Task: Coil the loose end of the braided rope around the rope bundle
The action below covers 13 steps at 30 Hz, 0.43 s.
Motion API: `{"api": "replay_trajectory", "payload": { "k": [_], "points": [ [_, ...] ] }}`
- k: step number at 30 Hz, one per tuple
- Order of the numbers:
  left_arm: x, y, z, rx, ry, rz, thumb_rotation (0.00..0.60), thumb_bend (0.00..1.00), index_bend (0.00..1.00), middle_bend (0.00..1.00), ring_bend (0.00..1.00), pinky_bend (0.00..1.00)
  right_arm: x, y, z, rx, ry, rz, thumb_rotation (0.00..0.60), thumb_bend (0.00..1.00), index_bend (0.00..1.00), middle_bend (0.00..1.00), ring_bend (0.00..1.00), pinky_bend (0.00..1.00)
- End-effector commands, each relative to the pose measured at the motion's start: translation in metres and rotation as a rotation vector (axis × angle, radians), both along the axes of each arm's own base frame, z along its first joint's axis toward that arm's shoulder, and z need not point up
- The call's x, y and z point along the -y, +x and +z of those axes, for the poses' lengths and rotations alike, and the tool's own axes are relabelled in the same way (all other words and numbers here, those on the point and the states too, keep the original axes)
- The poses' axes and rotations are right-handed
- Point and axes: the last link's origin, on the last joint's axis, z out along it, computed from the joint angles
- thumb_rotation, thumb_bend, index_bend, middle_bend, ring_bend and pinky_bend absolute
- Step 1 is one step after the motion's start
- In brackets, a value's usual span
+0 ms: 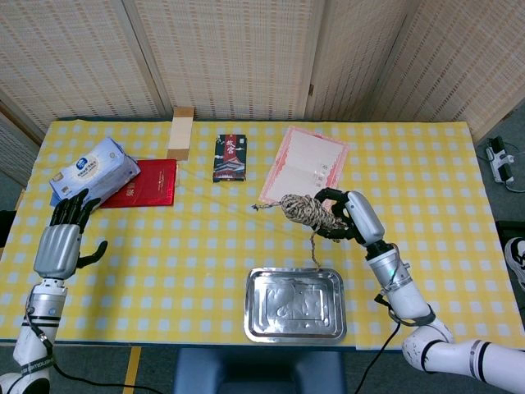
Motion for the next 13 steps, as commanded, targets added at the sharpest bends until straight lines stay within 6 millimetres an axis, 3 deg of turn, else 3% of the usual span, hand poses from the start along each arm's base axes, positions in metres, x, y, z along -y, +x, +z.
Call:
{"api": "replay_trajectory", "payload": {
  "k": [1, 6, 13],
  "points": [
    [0.025, -0.022, -0.002, -0.047, 0.004, 0.031, 0.600, 0.36, 0.16, 0.00, 0.00, 0.00, -0.002, 0.001, 0.003, -0.011, 0.005, 0.007, 0.600, 0.60, 0.97, 0.87, 1.00, 0.85],
    [0.054, -0.037, -0.001, -0.092, 0.019, 0.058, 0.600, 0.36, 0.17, 0.00, 0.00, 0.00, -0.004, 0.002, 0.006, -0.023, 0.002, 0.011, 0.600, 0.60, 0.97, 0.87, 1.00, 0.85],
    [0.080, -0.042, -0.004, -0.096, 0.028, 0.097, 0.600, 0.36, 0.16, 0.00, 0.00, 0.00, -0.006, 0.006, 0.007, -0.023, 0.006, 0.018, 0.600, 0.60, 0.97, 0.87, 1.00, 0.85]
  ]
}}
